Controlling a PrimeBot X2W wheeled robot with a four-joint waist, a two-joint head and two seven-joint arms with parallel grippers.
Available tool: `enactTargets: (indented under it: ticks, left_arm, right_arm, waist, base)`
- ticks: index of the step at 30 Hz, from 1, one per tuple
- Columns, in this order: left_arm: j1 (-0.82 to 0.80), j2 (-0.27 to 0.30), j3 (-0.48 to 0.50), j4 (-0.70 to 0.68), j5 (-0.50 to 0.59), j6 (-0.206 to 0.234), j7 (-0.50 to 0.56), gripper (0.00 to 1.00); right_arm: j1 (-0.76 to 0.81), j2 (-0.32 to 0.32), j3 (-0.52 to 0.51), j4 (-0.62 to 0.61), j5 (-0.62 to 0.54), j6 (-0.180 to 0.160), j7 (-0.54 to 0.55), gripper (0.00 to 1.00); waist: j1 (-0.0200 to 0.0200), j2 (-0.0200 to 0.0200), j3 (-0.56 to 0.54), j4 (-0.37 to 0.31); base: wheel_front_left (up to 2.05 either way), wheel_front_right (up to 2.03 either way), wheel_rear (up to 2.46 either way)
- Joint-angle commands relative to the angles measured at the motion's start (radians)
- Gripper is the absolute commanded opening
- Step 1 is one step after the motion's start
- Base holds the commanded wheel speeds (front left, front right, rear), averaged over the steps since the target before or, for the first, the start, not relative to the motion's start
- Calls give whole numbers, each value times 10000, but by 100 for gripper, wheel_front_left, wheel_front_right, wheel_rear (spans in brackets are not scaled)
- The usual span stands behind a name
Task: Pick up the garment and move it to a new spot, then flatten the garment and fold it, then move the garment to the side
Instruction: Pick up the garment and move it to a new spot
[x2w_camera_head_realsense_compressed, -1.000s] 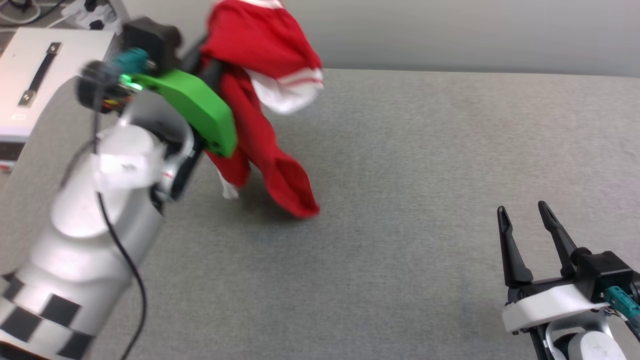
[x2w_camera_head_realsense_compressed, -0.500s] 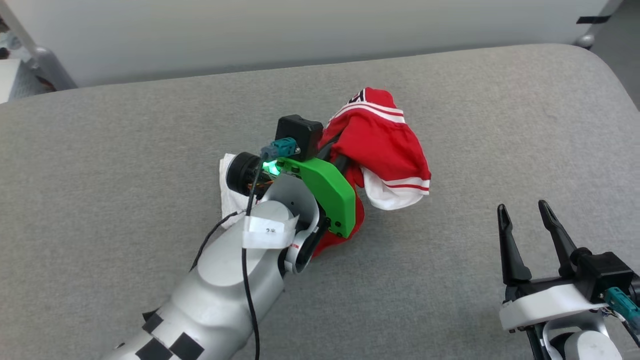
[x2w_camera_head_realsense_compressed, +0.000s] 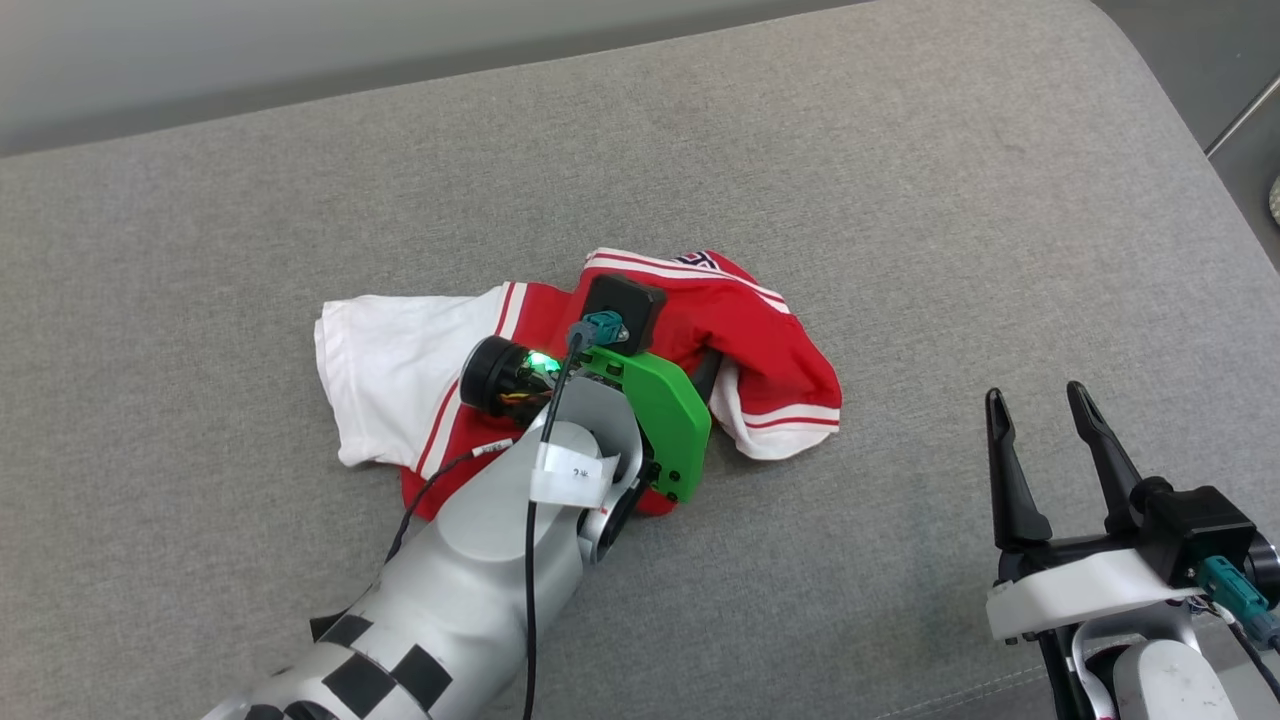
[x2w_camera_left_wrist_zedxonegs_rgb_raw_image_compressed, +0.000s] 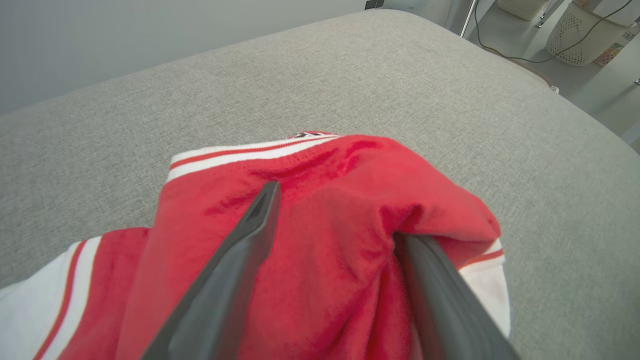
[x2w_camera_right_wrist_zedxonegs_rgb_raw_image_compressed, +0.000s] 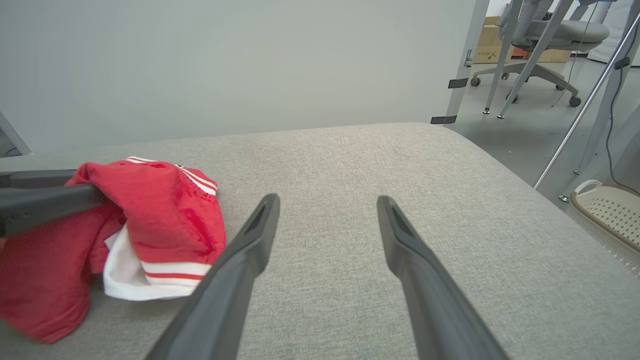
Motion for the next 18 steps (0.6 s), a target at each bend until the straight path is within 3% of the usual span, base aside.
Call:
enactTargets:
  ticks: [1,13,18]
  left_arm:
    - [-202,-25,5,97,-16,-93,-174,100]
    - [-163,-54,-48,519,-427,-589,-940,100]
    - [144,270,-33,452,-590,-793,-935,100]
  right_arm:
    - [-137,58,-18,45,26,-9,-94,100]
    - [214,45,-367,118,-174,-9,-16,100]
    - [521,1,-460,-13,-189,-9,166,100]
  waist:
    - [1,-1,-58,76]
    - [1,-1,-1382,1533]
    - [1,-1,-2108,2267]
  base:
    - [0,0,0]
    - [0,0,0]
    - [0,0,0]
